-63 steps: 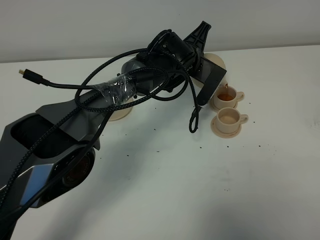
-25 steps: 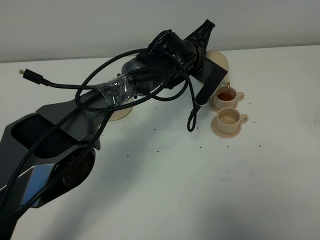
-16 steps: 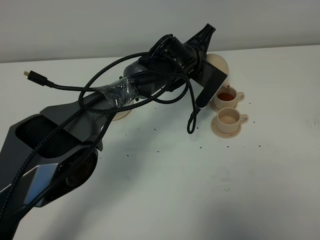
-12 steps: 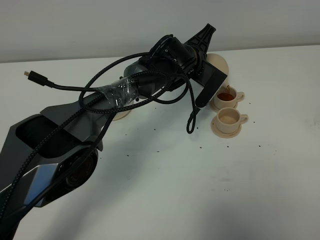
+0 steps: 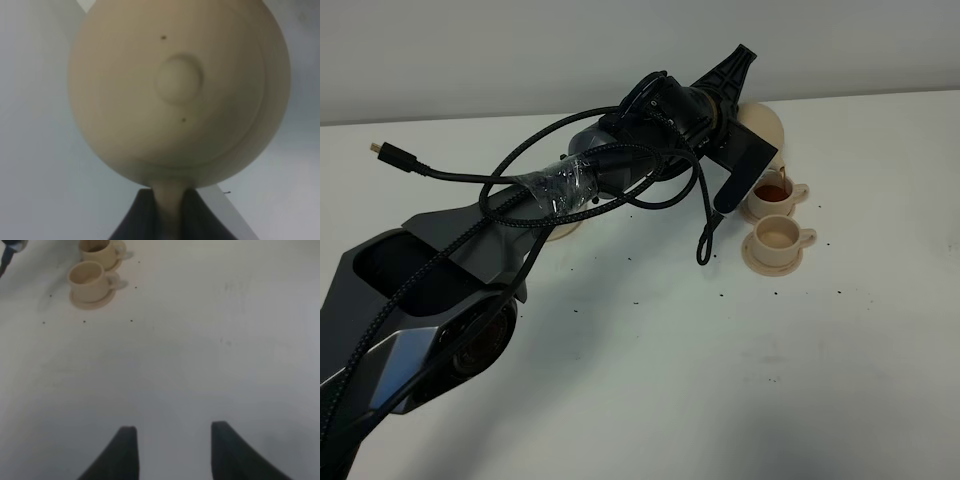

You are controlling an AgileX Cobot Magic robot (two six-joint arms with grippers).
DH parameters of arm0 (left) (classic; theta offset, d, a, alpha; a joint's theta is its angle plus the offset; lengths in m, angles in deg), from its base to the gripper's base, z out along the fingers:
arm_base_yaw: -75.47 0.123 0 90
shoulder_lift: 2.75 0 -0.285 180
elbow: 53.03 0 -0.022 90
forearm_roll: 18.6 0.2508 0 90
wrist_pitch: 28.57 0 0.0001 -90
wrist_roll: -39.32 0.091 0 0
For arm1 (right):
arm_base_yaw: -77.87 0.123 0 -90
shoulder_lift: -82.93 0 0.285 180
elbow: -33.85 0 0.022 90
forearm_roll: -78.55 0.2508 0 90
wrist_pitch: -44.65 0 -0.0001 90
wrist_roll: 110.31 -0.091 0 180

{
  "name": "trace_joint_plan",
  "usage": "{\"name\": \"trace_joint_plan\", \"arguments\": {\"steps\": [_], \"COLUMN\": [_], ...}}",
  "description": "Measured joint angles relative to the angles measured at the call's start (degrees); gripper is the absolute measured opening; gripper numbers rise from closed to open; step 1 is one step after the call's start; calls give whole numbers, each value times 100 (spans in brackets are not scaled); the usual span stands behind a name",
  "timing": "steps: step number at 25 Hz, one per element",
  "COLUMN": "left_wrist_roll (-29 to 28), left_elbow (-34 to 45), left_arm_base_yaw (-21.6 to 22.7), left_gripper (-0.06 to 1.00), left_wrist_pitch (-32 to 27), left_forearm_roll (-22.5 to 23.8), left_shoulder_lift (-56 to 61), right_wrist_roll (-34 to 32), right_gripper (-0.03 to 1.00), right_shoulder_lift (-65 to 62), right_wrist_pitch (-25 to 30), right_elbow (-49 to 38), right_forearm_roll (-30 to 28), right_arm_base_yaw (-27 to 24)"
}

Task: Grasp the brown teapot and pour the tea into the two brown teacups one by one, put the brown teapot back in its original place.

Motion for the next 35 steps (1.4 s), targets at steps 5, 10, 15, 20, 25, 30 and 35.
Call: {"name": "trace_joint_plan", "arguments": {"steps": [5, 10, 15, 20, 25, 30, 35], "left_wrist_roll": [0, 0, 0, 0, 0, 14, 14], "left_elbow": [0, 0, 0, 0, 0, 0, 0], "left_arm_base_yaw": [0, 0, 0, 0, 0, 0, 0], "left_gripper": [12, 12, 12, 12, 12, 12, 12], "left_wrist_pitch": [42, 64, 95, 126, 126, 132, 169], "left_forearm_roll": [7, 12, 116, 143, 149, 175, 187], "left_shoulder_lift": [0, 0, 0, 0, 0, 0, 0], "right_wrist_roll": [0, -16, -17, -17, -17, -22, -115], "right_gripper": [35, 35, 35, 35, 35, 35, 35], "right_shoulder_lift": [0, 0, 0, 0, 0, 0, 0], "right_wrist_pitch": [0, 0, 0, -6, -10, -10, -17], "right_elbow": [0, 0, 0, 0, 0, 0, 0], "right_forearm_roll": [0, 0, 0, 0, 0, 0, 0], "right_arm_base_yaw": [0, 0, 0, 0, 0, 0, 0]}}
